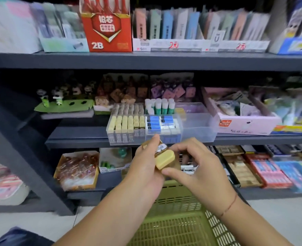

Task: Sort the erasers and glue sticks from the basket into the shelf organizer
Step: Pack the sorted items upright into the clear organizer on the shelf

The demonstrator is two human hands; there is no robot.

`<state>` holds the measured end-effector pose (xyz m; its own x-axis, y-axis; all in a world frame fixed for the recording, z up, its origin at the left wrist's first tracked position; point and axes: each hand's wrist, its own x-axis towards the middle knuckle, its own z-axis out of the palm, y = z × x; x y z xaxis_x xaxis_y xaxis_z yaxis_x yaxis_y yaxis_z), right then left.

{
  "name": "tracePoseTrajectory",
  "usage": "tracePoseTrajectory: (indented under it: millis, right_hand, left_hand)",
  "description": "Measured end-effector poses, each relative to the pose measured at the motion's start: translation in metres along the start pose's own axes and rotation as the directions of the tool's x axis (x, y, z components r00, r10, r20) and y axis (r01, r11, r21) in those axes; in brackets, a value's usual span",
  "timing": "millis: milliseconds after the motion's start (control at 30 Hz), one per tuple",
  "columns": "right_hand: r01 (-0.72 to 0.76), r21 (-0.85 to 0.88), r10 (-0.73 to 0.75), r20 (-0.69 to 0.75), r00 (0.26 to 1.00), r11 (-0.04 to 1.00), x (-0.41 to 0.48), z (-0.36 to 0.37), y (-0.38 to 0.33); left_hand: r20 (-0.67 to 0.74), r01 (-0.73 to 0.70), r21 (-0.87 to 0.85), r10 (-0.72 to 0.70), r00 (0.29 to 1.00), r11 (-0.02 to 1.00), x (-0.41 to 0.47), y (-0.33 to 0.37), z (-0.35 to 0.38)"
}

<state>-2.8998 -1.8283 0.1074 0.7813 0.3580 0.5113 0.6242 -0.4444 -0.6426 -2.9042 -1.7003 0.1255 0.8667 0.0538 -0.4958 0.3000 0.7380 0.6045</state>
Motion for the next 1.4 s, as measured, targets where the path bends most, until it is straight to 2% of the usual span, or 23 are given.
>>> tracePoseTrajectory:
  millis: [100,233,333,400,467,567,633,700,800,1000,1133,1300,1367,1400]
  right_hand:
    - [-0.031,-0.03,0.031,0.019,0.999,0.999,0.003,0.003,-0.007]
    - [-0.175,0.283,0.14,0.141,0.98,0.943,0.026,-0.01,-0.007]
    - [-0.174,0.334,0.199,-0.04,0.979,0.926,0.072,-0.04,0.029]
    - [-0.227,0.188,0.26,-0.173,0.95,0.956,0.113,-0.059,0.07]
    - [-0.35,-0.047,0.334,-0.209,0.919,0.936,0.15,-0.072,0.115]
    - [-0.375,-0.332,0.384,-0.041,0.922,0.865,0.186,-0.07,0.154]
    - [-0.284,-0.573,0.412,0.104,0.905,0.769,0.195,-0.06,0.157]
    - [-0.194,-0.734,0.421,0.137,0.897,0.651,0.199,-0.049,0.158]
    - [-0.2,-0.781,0.422,0.089,0.902,0.592,0.206,-0.039,0.163]
    - [-0.164,-0.775,0.409,0.131,0.903,0.61,0.207,-0.032,0.169]
    - [-0.156,-0.744,0.427,0.188,0.885,0.65,0.204,-0.037,0.162]
    - [-0.081,-0.778,0.467,0.287,0.836,0.623,0.2,-0.039,0.148]
    - [-0.052,-0.754,0.382,0.271,0.884,0.654,0.198,-0.041,0.138]
    - [-0.054,-0.69,0.3,0.243,0.922,0.722,0.194,-0.041,0.129]
  left_hand:
    - [-0.044,0.006,-0.032,-0.008,0.999,0.999,0.005,0.003,0.004]
    - [-0.093,-0.015,-0.094,0.006,0.996,0.995,0.012,0.014,0.008]
    - [-0.096,-0.021,-0.124,0.009,0.995,0.992,0.012,0.03,0.005]
    - [-0.109,-0.032,-0.121,0.019,0.994,0.992,0.012,0.038,0.002]
    - [-0.112,-0.04,-0.112,0.028,0.993,0.993,0.012,0.043,0.0]
    - [-0.113,-0.036,-0.103,0.025,0.993,0.994,0.013,0.046,-0.003]
    - [-0.112,-0.037,-0.092,0.027,0.993,0.995,0.013,0.047,-0.005]
    - [-0.114,-0.036,-0.078,0.027,0.993,0.996,0.013,0.047,-0.006]
    - [-0.11,-0.036,-0.068,0.028,0.994,0.997,0.015,0.048,-0.007]
    - [-0.059,-0.028,-0.048,0.025,0.998,0.998,0.017,0.049,-0.004]
    - [-0.043,-0.015,-0.04,0.014,0.999,0.999,0.018,0.047,-0.002]
    - [0.029,0.036,0.004,-0.036,0.999,0.999,0.019,0.045,-0.003]
    - [0.065,0.039,0.041,-0.042,0.997,0.998,0.019,0.045,-0.004]
    - [0.079,0.037,0.054,-0.042,0.996,0.998,0.019,0.044,-0.005]
